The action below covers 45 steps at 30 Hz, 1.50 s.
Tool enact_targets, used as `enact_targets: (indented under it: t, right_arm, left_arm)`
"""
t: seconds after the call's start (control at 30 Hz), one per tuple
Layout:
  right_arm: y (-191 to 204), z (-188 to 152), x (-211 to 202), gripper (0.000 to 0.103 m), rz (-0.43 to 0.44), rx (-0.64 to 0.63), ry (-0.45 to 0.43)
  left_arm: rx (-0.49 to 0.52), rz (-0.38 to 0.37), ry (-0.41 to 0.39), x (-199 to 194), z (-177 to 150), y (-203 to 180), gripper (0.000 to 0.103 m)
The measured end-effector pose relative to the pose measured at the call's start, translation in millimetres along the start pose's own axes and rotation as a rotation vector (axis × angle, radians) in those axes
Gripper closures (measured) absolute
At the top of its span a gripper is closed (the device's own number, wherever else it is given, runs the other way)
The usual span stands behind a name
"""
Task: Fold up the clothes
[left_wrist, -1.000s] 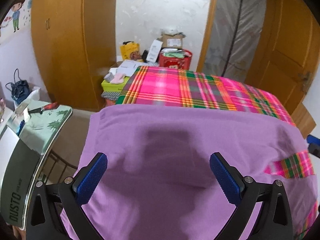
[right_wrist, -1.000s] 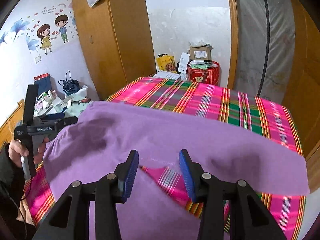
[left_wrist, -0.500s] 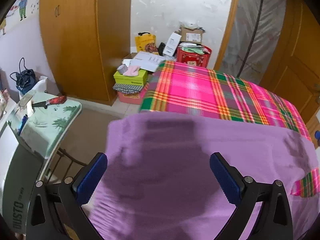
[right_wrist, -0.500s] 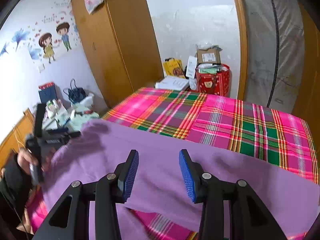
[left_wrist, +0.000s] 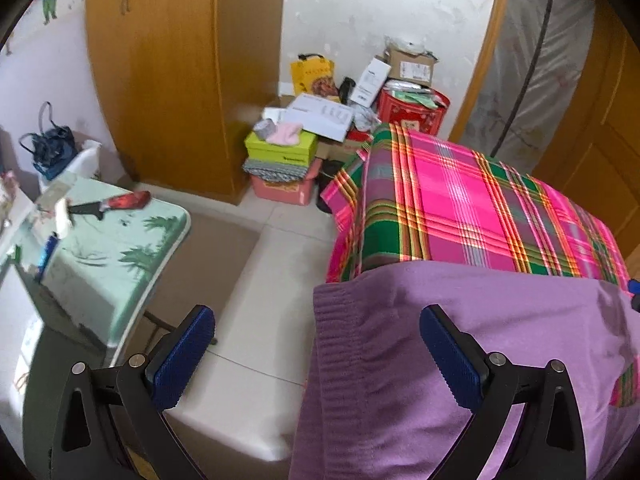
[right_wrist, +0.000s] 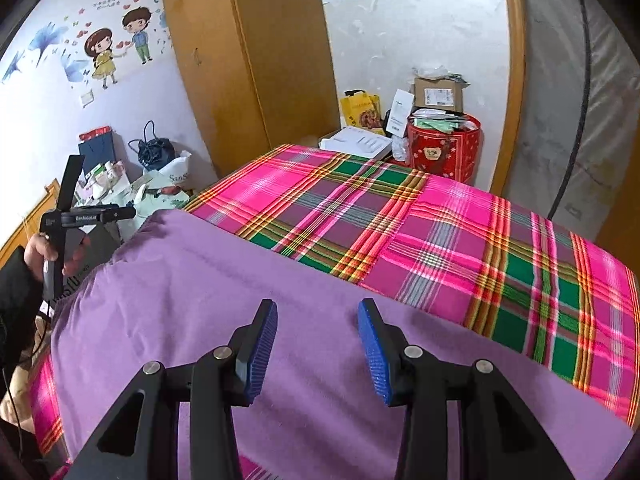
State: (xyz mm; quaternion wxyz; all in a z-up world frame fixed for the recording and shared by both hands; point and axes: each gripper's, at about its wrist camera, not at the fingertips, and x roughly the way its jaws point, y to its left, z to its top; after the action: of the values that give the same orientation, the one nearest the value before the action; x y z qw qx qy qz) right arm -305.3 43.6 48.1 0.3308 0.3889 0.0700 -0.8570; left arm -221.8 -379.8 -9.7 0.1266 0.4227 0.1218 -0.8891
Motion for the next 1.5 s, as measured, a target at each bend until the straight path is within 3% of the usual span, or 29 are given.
enact_targets:
  t: [0.17,0.47,0.67,0.73,0.83,1.1,1.4,1.47,1.5]
  right_arm:
    - [-3,7,24,0.060,0.028,-0.053,0.057]
    - [-9,13,60,0.060,0.054,-0.138,0.132]
    - [-21,15,74,0.060,0.088,-0.116,0.152]
    - [-24,16,78,0.060,0.101,-0.114,0.159]
    - [-27,16,86,0.060,0.109,-0.129,0.189]
    - [-32,24,86,0.060,0.164,-0.143,0.172]
    - [-29,21,98,0.059,0.137,-0.220,0.197]
    - [-26,21,98,0.065,0.111,-0.235,0.200]
    - [-25,21,98,0.067,0.104,-0.237,0.201]
  left_arm:
    - [0.030,-0.046,0.043,21,2,0,0.001]
    - [0.071,-0.098,0.031,38,7,-3,0.002]
    - [0.032,-0.134,0.033,46,12,10,0.014]
    - [0.012,-0.134,0.055,52,14,15,0.029]
    - [-0.008,-0.159,0.070,60,15,18,0.031]
    - [-0.042,-0.218,0.074,65,15,27,0.031]
    - [-0.057,-0.260,0.086,75,14,27,0.030]
    - [-0.041,-0.271,0.074,73,14,23,0.044]
    - [-0.025,-0.279,0.064,70,13,18,0.059]
